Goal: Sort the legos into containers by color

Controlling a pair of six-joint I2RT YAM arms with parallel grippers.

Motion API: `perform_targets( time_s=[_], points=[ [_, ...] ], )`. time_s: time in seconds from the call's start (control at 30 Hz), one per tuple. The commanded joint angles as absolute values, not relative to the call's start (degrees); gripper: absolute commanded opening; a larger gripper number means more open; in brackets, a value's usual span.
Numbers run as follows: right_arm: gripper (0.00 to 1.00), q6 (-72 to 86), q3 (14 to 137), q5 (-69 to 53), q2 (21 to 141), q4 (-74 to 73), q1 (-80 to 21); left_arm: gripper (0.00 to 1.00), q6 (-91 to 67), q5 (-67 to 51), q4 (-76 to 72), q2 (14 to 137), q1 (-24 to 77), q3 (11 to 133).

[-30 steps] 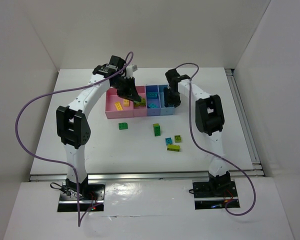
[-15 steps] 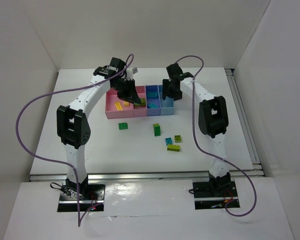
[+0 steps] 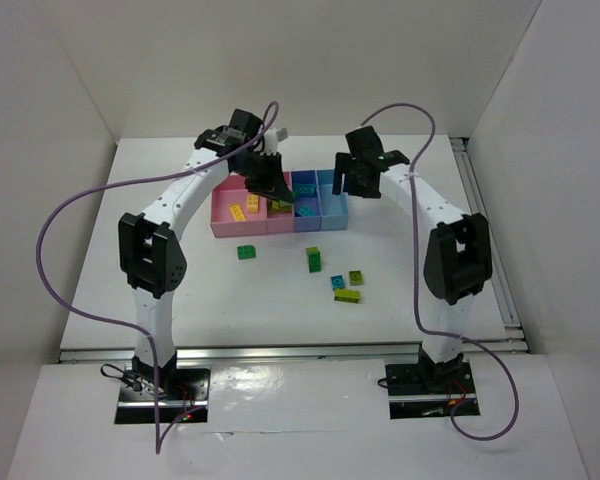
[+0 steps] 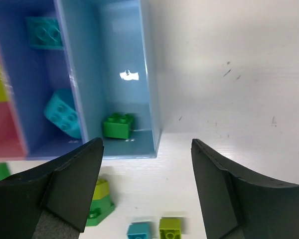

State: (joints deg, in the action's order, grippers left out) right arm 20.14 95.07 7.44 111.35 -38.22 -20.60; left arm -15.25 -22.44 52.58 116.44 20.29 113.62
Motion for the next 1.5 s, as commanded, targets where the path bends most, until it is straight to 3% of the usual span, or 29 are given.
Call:
perform_targets(
  time_s=[0.0, 0.07, 0.37, 0.7, 0.8, 0.83, 0.97, 1.07, 1.2, 1.47],
  points=[
    [0.79, 23.81, 91.78, 13.53, 103.02, -33.32, -21.18, 0.06, -17.48, -23.47, 51.42, 118.91, 24.33, 119.96],
    [0.83, 24.87, 89.66, 14.94, 99.15, -32.70, -21.18, 0.06, -18.63, -23.47, 51.42, 121.71, 25.57, 122.42],
    [0.83, 29.53, 80.78, 15.56, 89.30, -34.80, -20.13, 0.06, -25.40, -20.83, 46.06, 132.53, 29.09, 134.02],
    [0.83, 29.53, 77.43, 16.78, 81.74, -37.87, -19.60, 0.07, -32.08, -19.78, 34.81, 141.15, 30.32, 139.13],
    [0.84, 30.05, 76.29, 18.10, 79.55, -38.41, -19.60, 0.24, -32.70, -21.00, 33.40, 143.70, 30.32, 141.23],
    [0.84, 30.06, 76.29, 18.11, 79.54, -39.10, -19.60, 0.46, -32.70, -21.96, 33.40, 144.22, 30.32, 141.24],
    [0.86, 30.06, 75.23, 18.63, 78.05, -39.64, -19.60, 0.75, -32.70, -23.03, 32.87, 141.61, 30.32, 139.76],
    [0.86, 30.06, 74.10, 17.15, 78.05, -39.11, -19.07, 0.79, -31.38, -22.51, 32.87, 138.79, 30.32, 138.43],
    [0.86, 29.54, 72.60, 13.11, 79.10, -39.11, -19.07, 0.76, -29.19, -21.36, 35.85, 132.90, 30.32, 136.59],
    [0.86, 28.39, 63.11, 1.77, 85.58, -41.74, -19.59, 0.70, -26.89, -17.67, 38.93, 115.24, 26.90, 113.77]
  ],
)
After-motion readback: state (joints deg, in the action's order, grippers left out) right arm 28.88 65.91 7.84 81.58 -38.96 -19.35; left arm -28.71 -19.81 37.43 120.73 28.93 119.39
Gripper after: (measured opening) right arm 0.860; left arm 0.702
